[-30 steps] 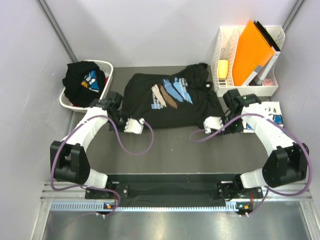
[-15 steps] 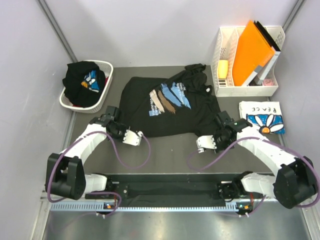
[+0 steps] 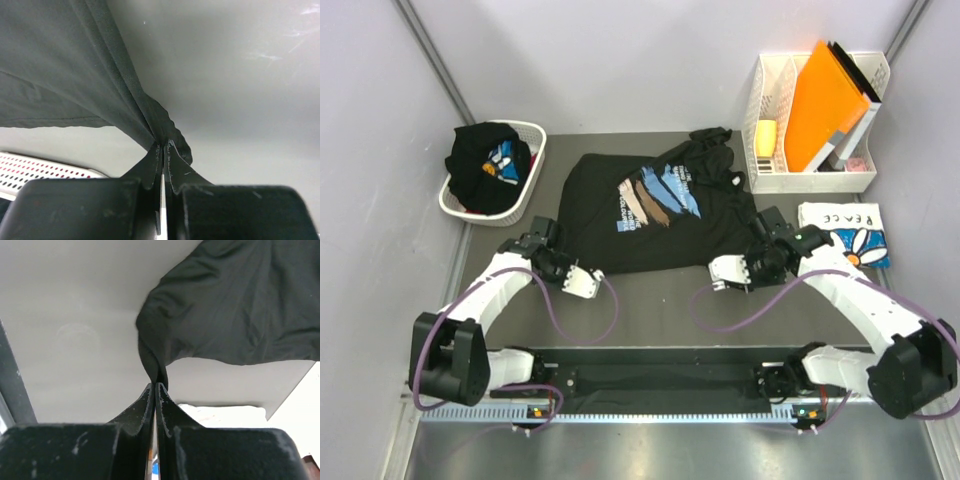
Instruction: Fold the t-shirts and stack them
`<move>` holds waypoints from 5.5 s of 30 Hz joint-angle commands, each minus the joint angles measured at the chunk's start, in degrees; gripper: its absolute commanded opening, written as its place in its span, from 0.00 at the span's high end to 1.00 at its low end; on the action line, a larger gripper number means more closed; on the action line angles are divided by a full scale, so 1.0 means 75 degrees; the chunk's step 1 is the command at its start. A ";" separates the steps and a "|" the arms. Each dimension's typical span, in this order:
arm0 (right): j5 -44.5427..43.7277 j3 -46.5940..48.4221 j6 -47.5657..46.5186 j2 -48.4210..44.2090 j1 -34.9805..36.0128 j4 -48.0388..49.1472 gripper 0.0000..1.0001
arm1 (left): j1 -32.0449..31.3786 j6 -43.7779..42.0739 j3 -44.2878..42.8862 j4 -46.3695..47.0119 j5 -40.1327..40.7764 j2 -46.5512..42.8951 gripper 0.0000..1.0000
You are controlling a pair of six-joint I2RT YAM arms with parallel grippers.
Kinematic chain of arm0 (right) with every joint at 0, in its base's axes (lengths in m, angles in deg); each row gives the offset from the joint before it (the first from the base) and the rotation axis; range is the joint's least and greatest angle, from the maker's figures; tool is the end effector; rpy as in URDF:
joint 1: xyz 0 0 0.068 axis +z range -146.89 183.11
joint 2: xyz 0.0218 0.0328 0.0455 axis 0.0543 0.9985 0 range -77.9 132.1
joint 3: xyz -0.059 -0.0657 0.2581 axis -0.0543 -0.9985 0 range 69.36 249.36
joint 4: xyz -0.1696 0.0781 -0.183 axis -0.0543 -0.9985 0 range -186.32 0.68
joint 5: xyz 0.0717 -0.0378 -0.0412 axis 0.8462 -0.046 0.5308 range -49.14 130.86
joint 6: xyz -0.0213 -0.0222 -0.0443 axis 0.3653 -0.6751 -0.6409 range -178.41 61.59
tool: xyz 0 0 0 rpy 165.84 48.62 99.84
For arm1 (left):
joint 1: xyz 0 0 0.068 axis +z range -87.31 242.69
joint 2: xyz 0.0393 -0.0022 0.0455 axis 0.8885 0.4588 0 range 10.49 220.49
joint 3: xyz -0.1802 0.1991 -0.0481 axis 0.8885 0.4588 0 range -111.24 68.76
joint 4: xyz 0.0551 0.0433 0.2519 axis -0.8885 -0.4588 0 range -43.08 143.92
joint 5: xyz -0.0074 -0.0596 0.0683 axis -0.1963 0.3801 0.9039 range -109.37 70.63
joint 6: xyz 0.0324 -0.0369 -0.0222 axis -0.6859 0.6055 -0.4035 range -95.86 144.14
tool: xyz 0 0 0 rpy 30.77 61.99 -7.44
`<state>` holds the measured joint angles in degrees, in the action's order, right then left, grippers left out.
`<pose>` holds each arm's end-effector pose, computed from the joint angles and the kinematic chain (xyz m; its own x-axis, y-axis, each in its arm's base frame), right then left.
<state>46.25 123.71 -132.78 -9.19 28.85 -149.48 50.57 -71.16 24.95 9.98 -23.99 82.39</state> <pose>0.1837 0.0923 0.2514 0.2042 -0.9659 -0.1589 -0.9586 -0.1644 -0.2326 0.2108 -0.0481 0.1978 0.3185 0.9467 -0.0478 0.9045 -0.2885 0.3142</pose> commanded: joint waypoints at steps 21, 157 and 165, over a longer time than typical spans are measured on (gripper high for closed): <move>-0.0824 -0.2476 -0.0338 -0.2563 0.2216 -0.1084 1.00 | -0.0001 -0.2197 0.0287 -0.2693 -0.0251 -0.1008 1.00; -0.0143 -0.1492 -0.2646 -0.1520 -0.0560 0.0006 1.00 | 0.0467 -0.3007 0.0334 0.0258 -0.1108 -0.0657 1.00; -0.0204 -0.0792 -0.3022 -0.1860 -0.1427 -0.0077 1.00 | 0.0947 -0.3054 -0.0742 -0.0721 -0.0238 0.0162 1.00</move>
<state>43.65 111.73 -153.12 -21.30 21.27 -148.43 54.96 -89.61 27.39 14.50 -27.84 81.01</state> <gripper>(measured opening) 0.003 0.014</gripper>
